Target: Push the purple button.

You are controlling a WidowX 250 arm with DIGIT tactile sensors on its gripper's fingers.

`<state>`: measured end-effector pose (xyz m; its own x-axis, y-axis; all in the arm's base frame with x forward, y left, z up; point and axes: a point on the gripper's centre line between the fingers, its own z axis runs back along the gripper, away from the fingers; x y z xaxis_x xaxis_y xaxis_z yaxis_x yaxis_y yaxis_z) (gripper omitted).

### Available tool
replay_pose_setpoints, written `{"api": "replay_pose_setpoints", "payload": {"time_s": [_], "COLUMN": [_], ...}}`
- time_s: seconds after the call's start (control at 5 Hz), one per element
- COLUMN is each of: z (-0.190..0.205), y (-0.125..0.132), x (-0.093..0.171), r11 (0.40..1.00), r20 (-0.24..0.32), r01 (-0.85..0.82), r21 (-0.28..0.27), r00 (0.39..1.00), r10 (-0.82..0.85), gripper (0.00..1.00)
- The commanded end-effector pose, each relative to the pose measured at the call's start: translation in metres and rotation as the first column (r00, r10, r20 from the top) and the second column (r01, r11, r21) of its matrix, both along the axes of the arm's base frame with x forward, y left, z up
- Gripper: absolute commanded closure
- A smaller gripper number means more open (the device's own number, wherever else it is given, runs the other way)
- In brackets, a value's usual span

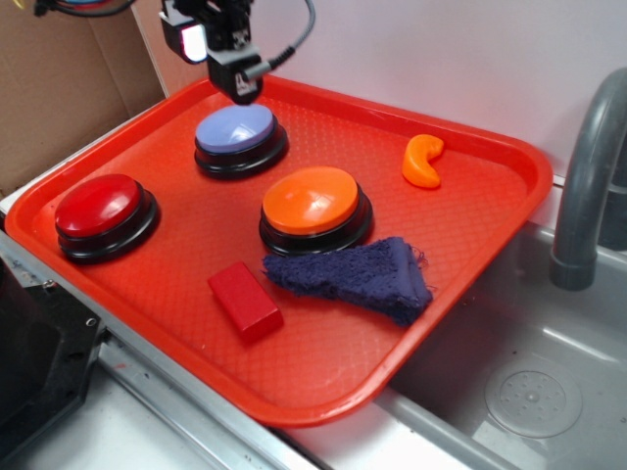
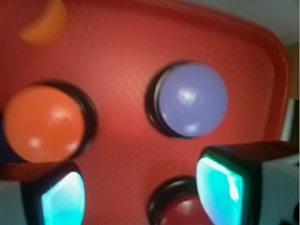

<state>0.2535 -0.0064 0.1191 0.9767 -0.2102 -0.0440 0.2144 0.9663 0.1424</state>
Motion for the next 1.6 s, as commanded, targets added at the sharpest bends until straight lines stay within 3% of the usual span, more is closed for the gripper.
{"api": "replay_pose_setpoints", "payload": {"time_s": [0.0,0.2,0.4,0.8,1.2,1.4], "z": [-0.008,-0.027,-0.051,-0.081,-0.068,-0.043], "y": [0.024,0.058,0.064,0.092,0.095,0.093], "x": [0.006,0.016,0.03,0.028,0.024,0.02], "r11": [0.995,0.991,0.994,0.986,0.981,0.977], "r20": [0.031,0.036,0.038,0.001,0.003,0.022], "r01": [-0.092,-0.133,-0.105,-0.166,-0.194,-0.21], "r21": [0.041,0.011,0.011,-0.012,-0.026,-0.037], "r00": [0.995,0.99,0.994,0.986,0.981,0.977], "r10": [0.09,0.133,0.104,0.166,0.194,0.211], "gripper": [0.0,0.0,0.0,0.0,0.0,0.0]}}
